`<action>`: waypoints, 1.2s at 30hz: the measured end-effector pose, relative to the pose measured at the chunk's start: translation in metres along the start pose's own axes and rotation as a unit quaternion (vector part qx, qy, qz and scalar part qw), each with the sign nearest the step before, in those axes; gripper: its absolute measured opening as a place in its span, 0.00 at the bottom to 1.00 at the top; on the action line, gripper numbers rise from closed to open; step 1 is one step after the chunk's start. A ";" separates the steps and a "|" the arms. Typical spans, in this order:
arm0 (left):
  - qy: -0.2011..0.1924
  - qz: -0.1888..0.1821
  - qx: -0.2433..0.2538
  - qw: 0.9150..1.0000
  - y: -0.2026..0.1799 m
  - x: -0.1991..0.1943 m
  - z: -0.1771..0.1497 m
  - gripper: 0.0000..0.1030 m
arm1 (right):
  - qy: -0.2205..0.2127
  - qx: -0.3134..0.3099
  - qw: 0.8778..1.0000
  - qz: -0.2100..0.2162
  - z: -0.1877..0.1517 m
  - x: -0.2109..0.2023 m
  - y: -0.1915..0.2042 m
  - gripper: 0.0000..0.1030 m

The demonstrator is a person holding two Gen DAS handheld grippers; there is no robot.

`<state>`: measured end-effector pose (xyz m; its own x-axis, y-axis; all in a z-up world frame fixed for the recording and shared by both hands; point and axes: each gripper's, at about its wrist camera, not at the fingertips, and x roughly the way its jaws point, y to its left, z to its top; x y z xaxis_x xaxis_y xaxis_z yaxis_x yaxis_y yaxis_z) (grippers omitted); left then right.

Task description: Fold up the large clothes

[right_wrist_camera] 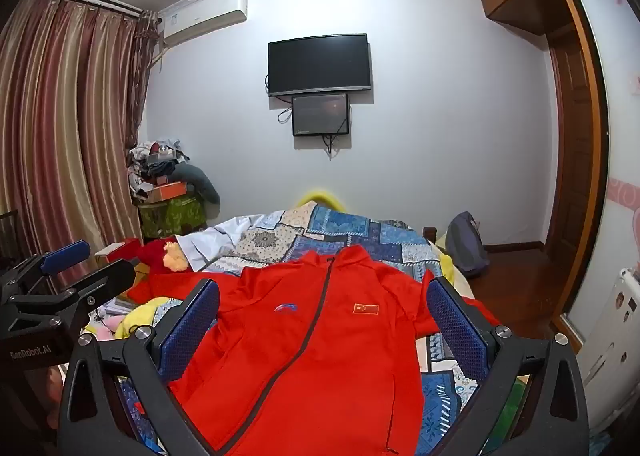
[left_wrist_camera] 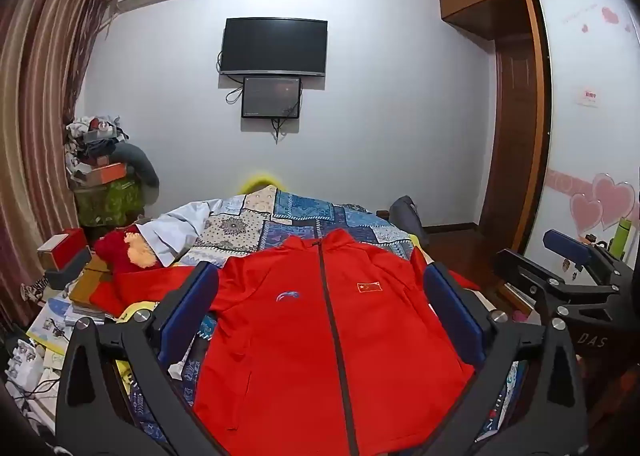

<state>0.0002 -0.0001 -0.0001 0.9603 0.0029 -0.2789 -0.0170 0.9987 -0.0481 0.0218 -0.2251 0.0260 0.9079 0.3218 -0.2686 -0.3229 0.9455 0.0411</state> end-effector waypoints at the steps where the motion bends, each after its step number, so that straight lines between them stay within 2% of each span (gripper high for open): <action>1: 0.000 0.001 0.001 1.000 0.000 0.000 0.000 1.00 | 0.000 0.000 1.000 0.001 0.000 0.000 0.000 1.00; 11: 0.006 -0.002 -0.013 1.000 0.007 0.007 -0.001 1.00 | 0.004 -0.005 1.000 -0.001 0.000 -0.002 0.002 1.00; 36: 0.004 0.003 -0.012 1.000 0.008 0.008 -0.003 1.00 | 0.008 -0.001 1.000 0.000 0.001 0.001 0.000 1.00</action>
<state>0.0069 0.0073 -0.0058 0.9577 0.0077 -0.2876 -0.0287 0.9972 -0.0690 0.0233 -0.2242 0.0270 0.9035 0.3207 -0.2845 -0.3230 0.9455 0.0399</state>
